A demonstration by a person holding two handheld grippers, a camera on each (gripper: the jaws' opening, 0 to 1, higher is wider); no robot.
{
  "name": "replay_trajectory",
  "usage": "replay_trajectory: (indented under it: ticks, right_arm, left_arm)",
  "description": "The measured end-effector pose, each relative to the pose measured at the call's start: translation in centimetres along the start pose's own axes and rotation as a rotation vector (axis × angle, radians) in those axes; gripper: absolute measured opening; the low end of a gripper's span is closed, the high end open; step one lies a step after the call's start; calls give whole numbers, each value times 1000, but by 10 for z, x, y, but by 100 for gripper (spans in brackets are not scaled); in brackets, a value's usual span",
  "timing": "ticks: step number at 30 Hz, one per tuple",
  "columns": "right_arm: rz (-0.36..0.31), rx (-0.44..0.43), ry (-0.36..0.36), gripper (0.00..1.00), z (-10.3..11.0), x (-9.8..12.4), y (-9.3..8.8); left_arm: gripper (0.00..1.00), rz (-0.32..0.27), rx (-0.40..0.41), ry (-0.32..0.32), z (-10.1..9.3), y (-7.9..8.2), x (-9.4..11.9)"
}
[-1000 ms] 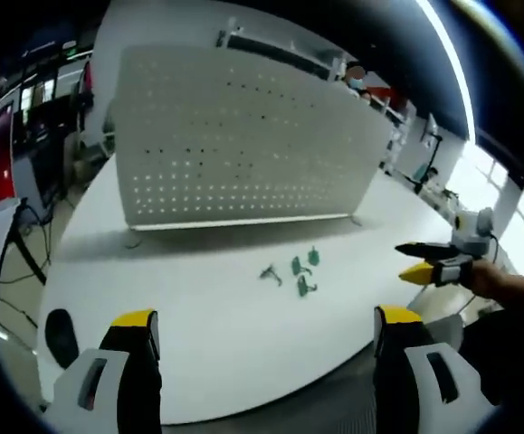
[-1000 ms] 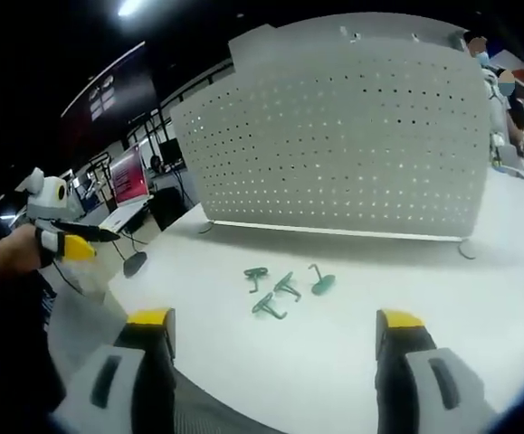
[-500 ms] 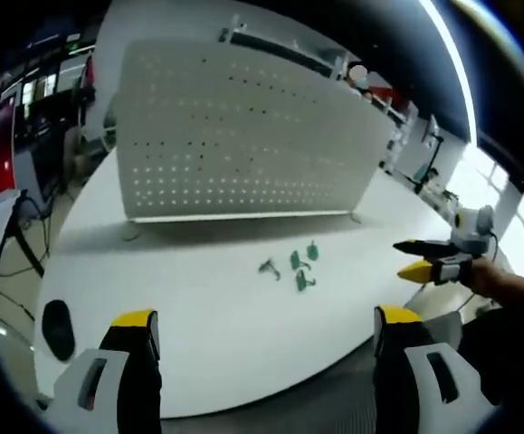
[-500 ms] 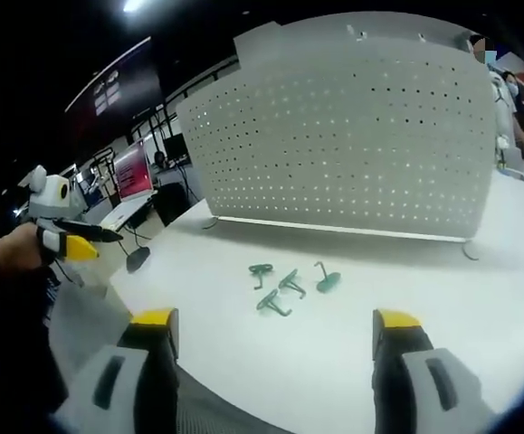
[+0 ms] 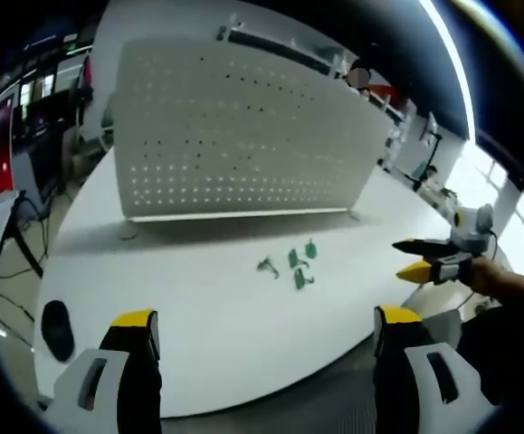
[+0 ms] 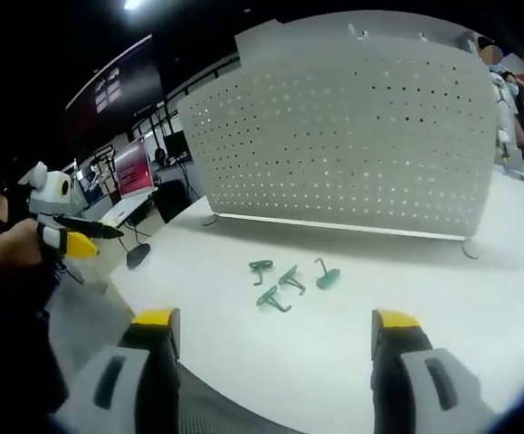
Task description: Insert the hook assembly into the mounting plate slot until the hook locks in place.
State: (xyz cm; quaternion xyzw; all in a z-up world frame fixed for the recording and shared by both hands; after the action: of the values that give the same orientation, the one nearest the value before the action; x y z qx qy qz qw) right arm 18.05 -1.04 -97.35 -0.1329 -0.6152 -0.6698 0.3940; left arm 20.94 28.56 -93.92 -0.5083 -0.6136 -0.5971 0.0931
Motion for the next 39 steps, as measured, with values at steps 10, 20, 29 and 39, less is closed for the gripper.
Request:
replay_trajectory:
  ticks: [10,20,29,39]
  right_arm:
    - [14,6,-19,82,-6,2,-5]
    - [33,3,-22,74,-12,-5,-11]
    - [61,23,16,61,-22,-33,0]
    - [66,159,27,40,-35,-76,25]
  left_arm:
    - [100,7,2,-4,0,-3,-2]
    - [100,9,24,-7,2,-8,-4]
    - [100,36,29,-19,4,-11,-8]
    - [100,25,61,-17,13,-10,-8]
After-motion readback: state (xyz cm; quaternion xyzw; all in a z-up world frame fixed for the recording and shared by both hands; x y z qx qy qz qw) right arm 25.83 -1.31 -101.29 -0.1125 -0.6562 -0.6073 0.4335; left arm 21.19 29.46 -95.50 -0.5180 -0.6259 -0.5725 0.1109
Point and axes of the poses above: the point that each gripper's makers call its tool centre point, and the gripper's own axes: x roughly backward along the fingers, z roughly to its left, y roughly out of its top, the point moved 5 cm from there along x, roughly backward along the fingers, and after that the axes turned 11 degrees about z, right-handed, at the moved point
